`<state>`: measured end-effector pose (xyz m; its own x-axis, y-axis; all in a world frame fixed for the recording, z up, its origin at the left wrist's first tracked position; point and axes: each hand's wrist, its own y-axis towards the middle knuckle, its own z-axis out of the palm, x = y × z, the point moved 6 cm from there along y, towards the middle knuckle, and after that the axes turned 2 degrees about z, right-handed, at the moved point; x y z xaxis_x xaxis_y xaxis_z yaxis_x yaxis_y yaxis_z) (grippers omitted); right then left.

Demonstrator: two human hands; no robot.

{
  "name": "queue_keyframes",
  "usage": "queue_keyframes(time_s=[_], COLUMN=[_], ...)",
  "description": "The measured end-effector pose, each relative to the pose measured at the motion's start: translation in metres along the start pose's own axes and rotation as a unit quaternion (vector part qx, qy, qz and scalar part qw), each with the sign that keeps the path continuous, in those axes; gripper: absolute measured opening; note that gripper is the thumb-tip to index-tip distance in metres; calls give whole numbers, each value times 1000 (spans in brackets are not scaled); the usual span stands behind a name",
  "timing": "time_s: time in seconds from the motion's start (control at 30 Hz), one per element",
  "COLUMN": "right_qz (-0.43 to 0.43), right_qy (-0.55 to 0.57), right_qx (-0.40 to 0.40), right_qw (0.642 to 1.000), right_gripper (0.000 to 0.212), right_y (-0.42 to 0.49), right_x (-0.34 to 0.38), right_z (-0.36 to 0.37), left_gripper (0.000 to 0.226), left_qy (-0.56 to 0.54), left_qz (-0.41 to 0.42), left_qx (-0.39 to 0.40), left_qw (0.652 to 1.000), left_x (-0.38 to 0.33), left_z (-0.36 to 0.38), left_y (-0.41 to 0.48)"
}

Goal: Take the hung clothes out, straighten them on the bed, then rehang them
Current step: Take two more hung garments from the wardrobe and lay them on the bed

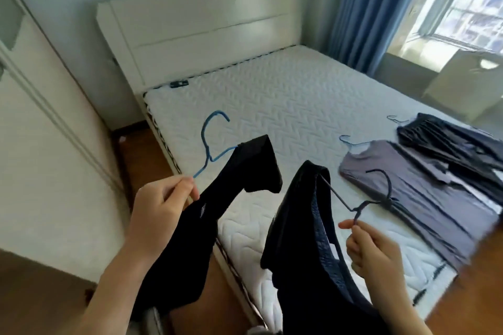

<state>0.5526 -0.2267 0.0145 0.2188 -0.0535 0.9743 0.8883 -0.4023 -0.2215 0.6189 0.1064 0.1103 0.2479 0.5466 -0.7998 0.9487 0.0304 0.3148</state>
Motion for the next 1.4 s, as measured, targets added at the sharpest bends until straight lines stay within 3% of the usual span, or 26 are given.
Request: queue_keyframes(time_s=[0.3,0.57,0.9,1.1,1.4], right_qz=[-31,-42,-31,-18,-3], right_qy=[20,44,78,77,42], right_qx=[-179,-356,-558,-625,-679], right_qw=[983,932,826,776,733], right_gripper=[26,25,26,24,26], right_y=[31,-8,-117,-186,-273], right_x=[11,19,12,-3,-23], right_z=[-53,-103,-126,-156,-240], left_gripper=[29,28,35,37,37], left_qy=[-90,-155,-319,-344,-402], left_qz=[72,148,197,216,132], left_qx=[176,345,545,598,637], left_qw=[978,914,750,692,645], left_x=[-53,-126,-201,-246,-322], left_z=[126,226,298,326,371], left_y=[107,120,38,-37,-136])
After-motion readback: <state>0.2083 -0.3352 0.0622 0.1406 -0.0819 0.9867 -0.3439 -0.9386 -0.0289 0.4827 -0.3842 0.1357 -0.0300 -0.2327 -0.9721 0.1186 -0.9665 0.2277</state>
